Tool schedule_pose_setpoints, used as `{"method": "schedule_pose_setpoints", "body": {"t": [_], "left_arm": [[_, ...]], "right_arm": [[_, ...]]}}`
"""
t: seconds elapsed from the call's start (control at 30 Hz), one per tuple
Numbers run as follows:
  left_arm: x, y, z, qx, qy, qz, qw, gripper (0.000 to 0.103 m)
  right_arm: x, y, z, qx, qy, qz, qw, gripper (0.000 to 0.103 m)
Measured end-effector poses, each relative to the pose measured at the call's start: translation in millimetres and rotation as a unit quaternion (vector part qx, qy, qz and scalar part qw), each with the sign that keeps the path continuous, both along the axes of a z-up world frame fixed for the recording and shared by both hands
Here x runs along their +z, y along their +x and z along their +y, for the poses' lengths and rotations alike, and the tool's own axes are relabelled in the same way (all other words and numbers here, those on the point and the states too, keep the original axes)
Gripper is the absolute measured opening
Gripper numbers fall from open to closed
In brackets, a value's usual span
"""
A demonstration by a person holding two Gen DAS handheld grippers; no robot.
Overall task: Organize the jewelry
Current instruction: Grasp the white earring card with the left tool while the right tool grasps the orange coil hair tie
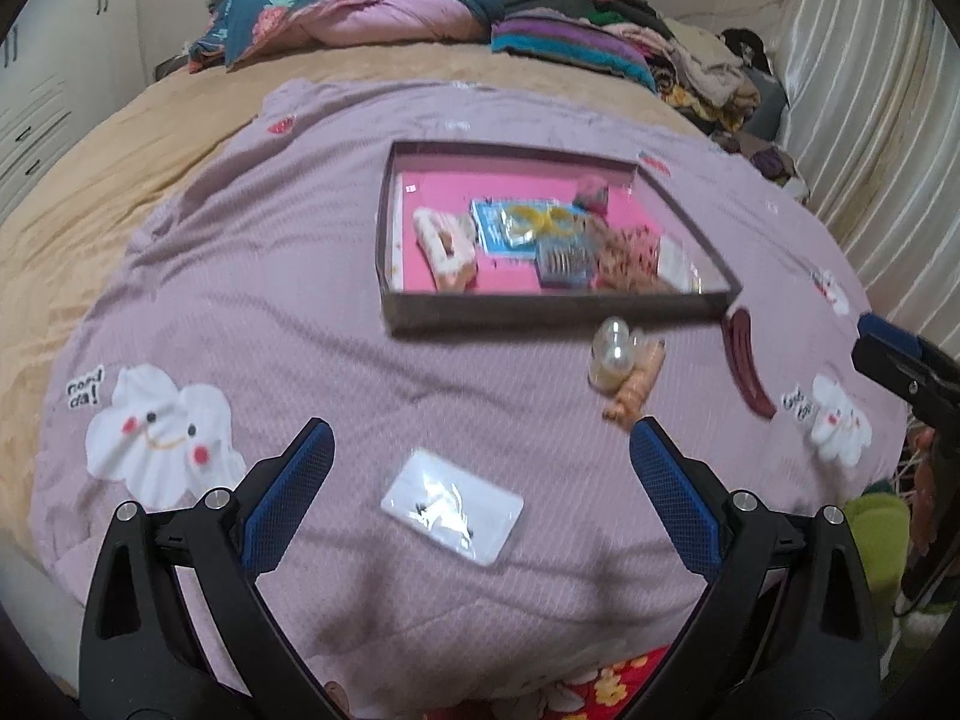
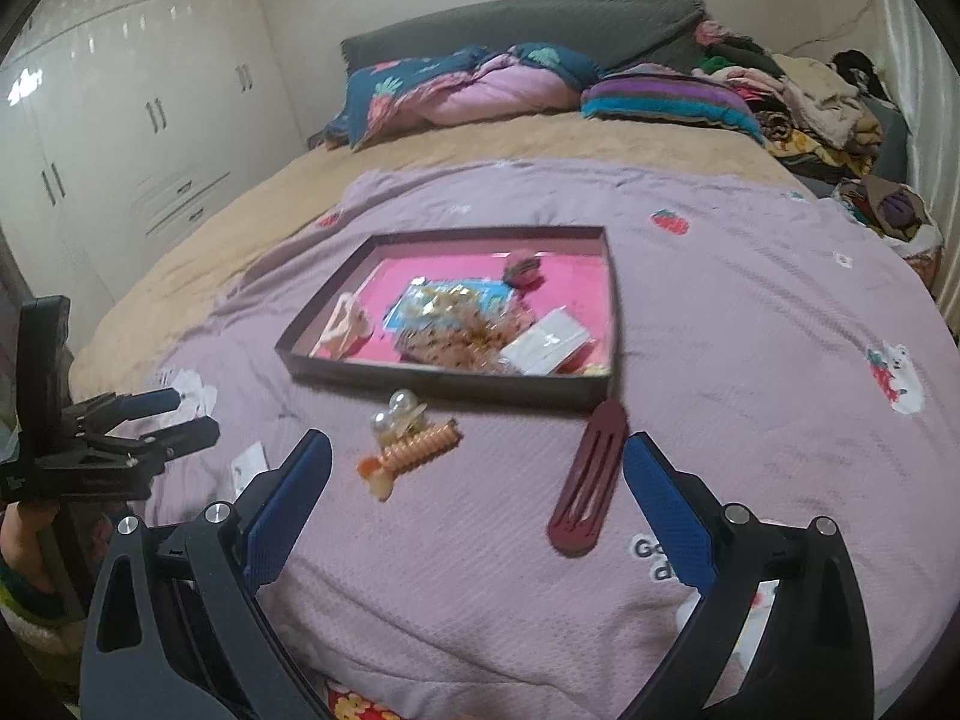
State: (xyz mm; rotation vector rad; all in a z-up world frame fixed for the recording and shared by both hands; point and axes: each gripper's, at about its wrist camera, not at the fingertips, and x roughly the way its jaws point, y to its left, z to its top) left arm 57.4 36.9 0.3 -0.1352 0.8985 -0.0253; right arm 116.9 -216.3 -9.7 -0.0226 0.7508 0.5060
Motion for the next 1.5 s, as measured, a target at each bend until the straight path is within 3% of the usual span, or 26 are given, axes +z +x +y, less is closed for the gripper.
{"method": "schedule_pose_setpoints", "body": {"t": [0.97, 1.43, 1.5], "left_arm": [[-57.7, -6.5, 3.3, -0.036, 0.034, 0.055, 0.9973, 0.092], [-77.3, 11.1, 13.7, -0.038, 0.022, 0.070, 0.9966, 0.092], [-77.9, 12.9, 14.7, -0.037, 0.019, 0.070, 0.9967, 0.087]], "right_arm": [[-50.5, 10.0, 46.4, 0.051, -0.056, 0.049, 0.996, 0.097], [-61.2, 18.7, 49.5, 0.051, -0.070, 0.060, 0.994, 0.097], [-63.2, 20.1, 53.9, 0.056, -0.075, 0.059, 0.994, 0.097]]}}
